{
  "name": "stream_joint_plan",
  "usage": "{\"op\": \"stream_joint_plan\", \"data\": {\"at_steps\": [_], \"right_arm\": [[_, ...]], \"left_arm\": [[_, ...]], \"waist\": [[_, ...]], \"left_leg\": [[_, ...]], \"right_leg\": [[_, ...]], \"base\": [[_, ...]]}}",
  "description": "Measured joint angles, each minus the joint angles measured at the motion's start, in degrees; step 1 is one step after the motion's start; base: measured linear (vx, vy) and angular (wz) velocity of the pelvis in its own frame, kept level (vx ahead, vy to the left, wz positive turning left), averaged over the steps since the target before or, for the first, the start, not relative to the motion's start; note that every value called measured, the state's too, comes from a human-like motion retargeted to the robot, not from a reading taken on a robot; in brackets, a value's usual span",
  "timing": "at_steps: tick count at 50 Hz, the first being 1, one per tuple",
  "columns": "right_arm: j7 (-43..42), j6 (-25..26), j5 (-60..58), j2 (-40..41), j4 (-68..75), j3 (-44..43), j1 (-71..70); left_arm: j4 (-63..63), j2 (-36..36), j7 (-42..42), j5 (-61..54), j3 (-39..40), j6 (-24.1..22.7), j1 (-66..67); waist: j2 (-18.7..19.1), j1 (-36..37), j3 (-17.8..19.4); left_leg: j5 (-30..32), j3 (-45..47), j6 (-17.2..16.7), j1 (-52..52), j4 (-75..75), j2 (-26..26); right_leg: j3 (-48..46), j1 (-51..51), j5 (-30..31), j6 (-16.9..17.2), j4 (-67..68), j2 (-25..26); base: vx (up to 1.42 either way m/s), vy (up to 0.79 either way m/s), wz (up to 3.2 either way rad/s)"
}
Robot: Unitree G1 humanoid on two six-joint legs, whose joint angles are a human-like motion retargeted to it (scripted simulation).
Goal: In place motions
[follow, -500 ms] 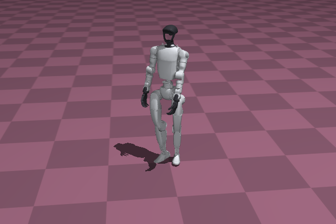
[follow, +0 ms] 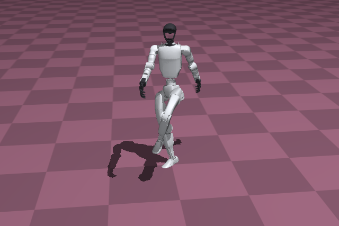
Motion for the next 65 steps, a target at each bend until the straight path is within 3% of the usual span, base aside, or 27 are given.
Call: {"op": "stream_joint_plan", "data": {"at_steps": [5,10,13,18,22,23,25,27,30,34,38,40,43,48,52,55,60,65], "right_arm": [[-3.94,-1.40,4.28,-1.01,0.49,1.15,-5.10],[-2.32,-1.44,2.85,-0.25,0.95,1.30,-3.56],[-2.43,-2.36,0.47,1.07,0.71,0.57,0.19],[-2.02,-3.55,-1.80,3.43,1.54,1.32,6.70],[-2.19,-4.07,-3.78,6.80,2.73,3.74,13.19],[-2.36,-4.25,-4.04,7.35,2.89,4.30,14.88],[-2.62,-4.52,-4.40,8.10,3.51,5.19,18.84],[-2.52,-4.60,-4.74,7.69,4.10,5.49,22.05],[-1.72,-4.12,-7.04,5.90,6.12,4.62,26.24],[-3.13,-3.85,-8.15,3.33,9.48,2.90,33.14],[-4.71,-3.77,-9.27,1.60,11.59,-0.01,40.76],[-5.41,-3.72,-10.45,1.11,12.54,-1.09,44.86],[-6.21,-3.34,-12.53,-0.45,14.46,-2.01,48.98],[-7.09,-2.54,-16.92,-4.57,18.39,-5.02,56.94],[-8.78,0.17,-16.25,-6.87,20.24,-6.88,64.51],[-9.69,2.83,-15.31,-7.88,20.24,-8.91,70.75],[-11.47,3.92,-13.12,-7.82,20.24,-12.05,75.84],[-10.30,3.27,-13.05,-6.83,20.24,-11.28,72.26]], "left_arm": [[0.00,-0.72,-2.21,-3.80,3.31,1.41,0.71],[0.00,0.21,-3.06,-1.51,1.69,0.05,-3.90],[0.00,0.63,-2.81,-2.77,1.35,-1.10,-7.51],[-3.61,-0.41,-3.03,-6.18,2.06,-2.75,-12.51],[-6.42,-1.29,-2.68,-7.61,2.52,-4.00,-15.98],[-6.78,-1.38,-2.63,-7.73,2.27,-4.14,-16.60],[-7.47,-1.44,-2.51,-7.90,1.12,-4.37,-19.12],[-7.59,-1.58,-2.45,-7.82,-0.34,-4.28,-22.26],[-6.27,-1.99,-1.68,-7.24,-2.59,-4.48,-29.06],[-5.80,-2.33,-0.55,-5.33,-9.56,-5.05,-37.48],[-6.50,-4.78,1.07,-7.47,-12.83,-5.80,-43.69],[-7.45,-6.45,1.38,-11.11,-12.69,-5.96,-47.65],[-10.71,-7.54,1.59,-18.02,-13.53,-5.49,-54.57],[-19.65,-9.12,3.86,-24.09,-11.59,-4.25,-63.99],[-24.92,-8.59,5.93,-27.67,-8.98,-4.24,-71.50],[-25.80,-7.54,7.00,-29.26,-8.54,-4.36,-75.66],[-26.12,-6.79,7.48,-29.73,-9.53,-5.24,-77.66],[-25.85,-7.31,9.36,-28.98,-10.25,-7.45,-75.65]], "waist": [[-0.84,1.00,0.08],[-0.04,-2.33,-4.54],[-0.12,-6.45,-8.09],[-1.71,-13.27,-11.36],[-2.39,-18.64,-15.35],[-2.05,-19.80,-16.25],[-0.85,-22.91,-18.02],[0.18,-26.04,-18.64],[1.15,-30.21,-18.43],[1.36,-29.75,-16.84],[3.32,-28.82,-16.50],[3.94,-29.10,-16.45],[5.28,-34.41,-13.66],[9.35,-47.30,-9.76],[12.16,-56.62,-5.28],[13.91,-59.96,-4.03],[14.35,-59.64,-4.82],[12.22,-57.27,-7.18]], "left_leg": [[-1.50,2.44,0.42,-1.87,-0.70,-1.44],[0.97,-5.27,-4.57,2.83,1.06,0.84],[4.16,-9.07,-7.11,11.24,-5.26,-1.51],[8.82,-9.94,-9.66,30.74,-28.14,-11.45],[11.31,-11.79,-14.11,45.36,-54.11,-20.43],[10.50,-12.22,-15.97,48.08,-59.73,-21.87],[2.37,-8.49,-17.78,54.49,-71.93,-22.96],[-2.16,-5.54,-16.55,58.19,-79.29,-23.39],[-2.91,-12.06,-15.59,57.95,-82.79,-25.07],[-3.71,-13.63,-14.56,58.47,-83.08,-25.21],[-4.78,-14.21,-13.82,59.10,-82.84,-23.60],[-5.36,-13.36,-13.45,58.86,-82.61,-23.00],[-6.13,-13.47,-12.42,59.25,-81.37,-22.75],[-6.58,-19.17,-9.33,61.29,-81.76,-23.68],[-4.94,-20.49,-10.71,62.68,-81.64,-18.39],[-4.86,-20.85,-11.01,62.36,-80.19,-15.47],[-5.23,-20.82,-10.88,61.96,-79.66,-15.18],[-4.23,-16.41,-11.45,61.90,-82.47,-17.60]], "right_leg": [[-0.58,-0.58,-1.49,-1.22,1.67,-0.63],[-4.15,-0.33,-1.77,-1.61,-0.88,2.54],[-7.45,-0.41,-2.37,-1.03,-2.30,3.19],[-10.77,-0.53,-4.07,1.24,-2.52,0.76],[-10.97,-0.79,-5.16,3.27,-3.02,0.22],[-11.27,-0.70,-5.40,3.55,-3.17,0.59],[-12.74,-0.73,-6.18,4.16,-3.19,1.88],[-15.19,-0.61,-7.21,4.86,-2.71,2.41],[-18.87,-0.68,-9.19,6.18,-0.38,1.83],[-19.48,-3.26,-7.96,6.10,8.01,0.35],[-19.82,-10.64,1.25,4.38,24.08,-2.25],[-20.21,-17.08,9.69,1.33,35.12,-4.64],[-24.60,-26.59,6.64,-3.40,54.21,-11.47],[-25.49,-44.01,-1.58,-3.97,75.19,-19.29],[-27.77,-56.18,-3.32,-3.87,77.56,-20.76],[-29.67,-62.80,-4.76,-3.88,75.18,-20.26],[-31.92,-65.40,-4.60,-3.88,71.39,-18.14],[-32.99,-59.96,-2.67,-3.81,70.50,-17.78]], "base": [[0.07,0.03,0.09],[0.08,-0.02,0.63],[0.16,0.01,1.02],[0.17,0.07,0.73],[0.23,0.04,0.17],[0.28,0.07,0.27],[0.32,0.10,0.58],[0.21,0.11,0.96],[0.15,0.11,0.93],[0.17,0.13,0.24],[0.17,0.14,-0.23],[0.05,0.10,-0.40],[-0.04,0.17,0.28],[0.05,0.35,0.88],[-0.03,-0.04,0.91],[0.10,-0.05,0.38],[0.04,-0.01,-0.12],[-0.08,-0.02,-0.47]]}}
